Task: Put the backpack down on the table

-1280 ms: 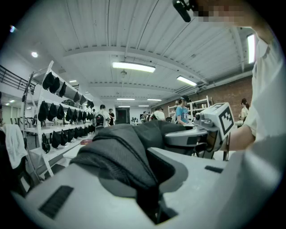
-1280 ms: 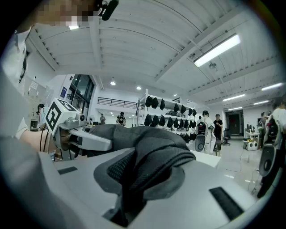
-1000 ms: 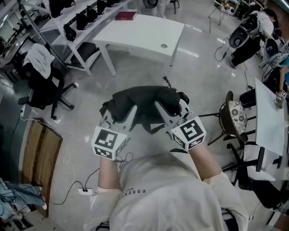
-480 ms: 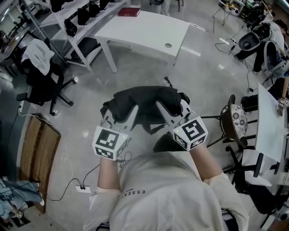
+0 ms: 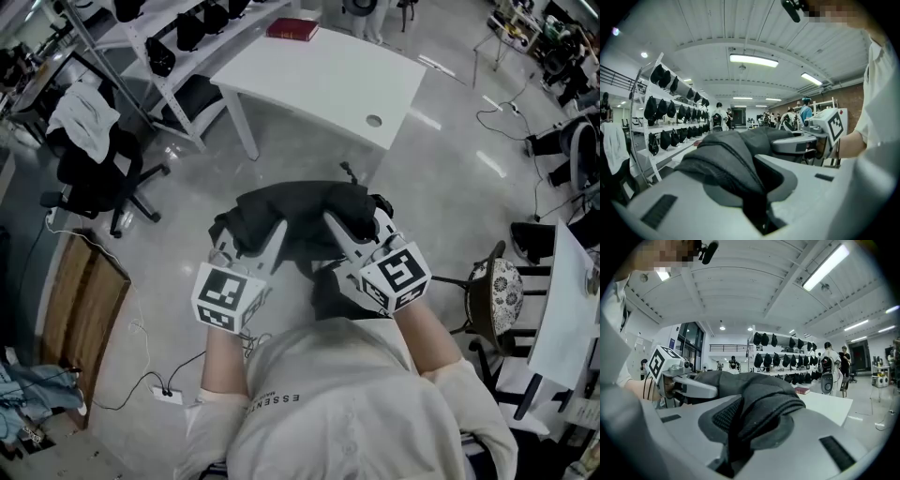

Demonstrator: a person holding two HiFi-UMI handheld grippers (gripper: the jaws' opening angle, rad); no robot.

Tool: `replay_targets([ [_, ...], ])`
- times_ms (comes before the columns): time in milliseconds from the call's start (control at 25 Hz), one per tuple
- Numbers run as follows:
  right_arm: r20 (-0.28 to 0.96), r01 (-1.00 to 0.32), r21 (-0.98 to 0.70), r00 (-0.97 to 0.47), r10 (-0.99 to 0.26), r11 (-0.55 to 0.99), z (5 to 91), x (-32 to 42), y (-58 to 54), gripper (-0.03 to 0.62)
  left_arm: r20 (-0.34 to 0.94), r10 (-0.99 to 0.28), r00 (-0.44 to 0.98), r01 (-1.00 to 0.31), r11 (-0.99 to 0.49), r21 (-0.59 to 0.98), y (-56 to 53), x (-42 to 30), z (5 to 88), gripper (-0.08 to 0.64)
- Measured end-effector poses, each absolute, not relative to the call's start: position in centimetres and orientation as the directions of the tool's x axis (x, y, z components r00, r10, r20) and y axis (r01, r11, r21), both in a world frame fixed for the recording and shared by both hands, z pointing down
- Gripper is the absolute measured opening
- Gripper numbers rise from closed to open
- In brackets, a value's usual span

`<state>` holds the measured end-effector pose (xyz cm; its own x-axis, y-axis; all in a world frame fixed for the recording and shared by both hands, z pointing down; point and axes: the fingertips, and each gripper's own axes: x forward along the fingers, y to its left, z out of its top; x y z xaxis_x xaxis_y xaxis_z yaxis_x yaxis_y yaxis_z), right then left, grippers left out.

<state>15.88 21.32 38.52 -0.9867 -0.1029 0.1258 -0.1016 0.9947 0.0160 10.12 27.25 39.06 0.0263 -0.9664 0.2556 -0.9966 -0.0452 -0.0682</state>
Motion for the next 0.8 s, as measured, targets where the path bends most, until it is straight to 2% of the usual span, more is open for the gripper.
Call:
replay_targets([
  [400,0.096,-0.072,0.016,-0.993,-0.073,0.997,35.7,6.8,5.5,0.083,0.259,-0.966,0.025,-0.996,-0.045,-0.072,11.6,1.1,36.4,0.071],
  [800,0.040,-0.095,0.062,-0.994,-0.098,0.993,32.6,0.5,-5.9,0.084,0.206,-0.976,0.065,-0.981,-0.101,-0.165,-0.2,-5.5,32.9,0.074],
])
